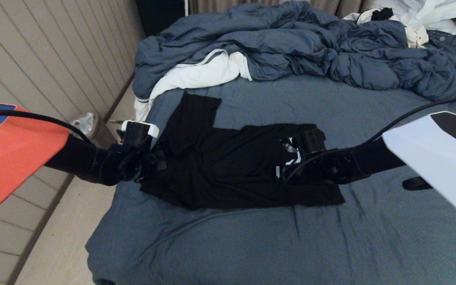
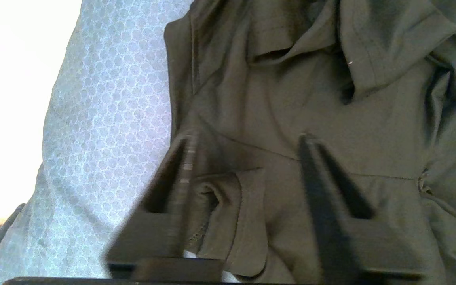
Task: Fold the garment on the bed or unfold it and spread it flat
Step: Fold the black T-shirt
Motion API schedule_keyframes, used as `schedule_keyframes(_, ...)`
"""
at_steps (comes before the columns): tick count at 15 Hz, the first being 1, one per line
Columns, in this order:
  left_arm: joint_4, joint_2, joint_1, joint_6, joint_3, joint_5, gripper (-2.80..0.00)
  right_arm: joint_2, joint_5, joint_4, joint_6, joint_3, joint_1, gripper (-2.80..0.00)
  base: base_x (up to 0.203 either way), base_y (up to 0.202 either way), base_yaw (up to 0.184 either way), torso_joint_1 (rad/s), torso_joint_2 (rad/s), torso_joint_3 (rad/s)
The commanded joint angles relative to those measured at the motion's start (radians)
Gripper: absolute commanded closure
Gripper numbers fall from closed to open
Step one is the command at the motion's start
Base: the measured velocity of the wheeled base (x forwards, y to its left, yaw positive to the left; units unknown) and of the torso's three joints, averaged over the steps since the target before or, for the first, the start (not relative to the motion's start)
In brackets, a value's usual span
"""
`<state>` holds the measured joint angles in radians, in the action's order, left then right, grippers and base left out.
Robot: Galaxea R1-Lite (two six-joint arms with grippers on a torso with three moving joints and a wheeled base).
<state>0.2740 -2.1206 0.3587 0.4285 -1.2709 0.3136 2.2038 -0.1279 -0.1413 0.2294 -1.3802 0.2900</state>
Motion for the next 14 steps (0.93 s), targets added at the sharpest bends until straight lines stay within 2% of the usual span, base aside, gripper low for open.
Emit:
schedule_keyframes(1, 0.002, -0.011, 0.000, 0.003, -0.005, 0.002, -2.80, -0.002, -0.001, -0.001, 0.001, 0.003, 0.000, 0.00, 0.000, 0.000, 0.000, 0.000, 0.00, 0.000)
schedule_keyframes(12, 0.037, -0.082, 0.005, 0.006, 0.015, 0.009, -2.80, 0.001, -0.001, -0.001, 0.001, 0.003, 0.000, 0.00, 0.000, 0.000, 0.000, 0.000, 0.00, 0.000)
schedule_keyframes(13, 0.041, -0.081, 0.005, 0.009, 0.015, 0.010, 0.00, -0.001, -0.001, -0.001, 0.001, 0.003, 0.000, 0.00, 0.000, 0.000, 0.000, 0.000, 0.00, 0.000)
schedule_keyframes(14, 0.043, -0.079, 0.005, 0.007, 0.015, 0.010, 0.00, 0.001, -0.001, -0.001, 0.001, 0.001, 0.000, 0.00, 0.000, 0.000, 0.000, 0.000, 0.00, 0.000)
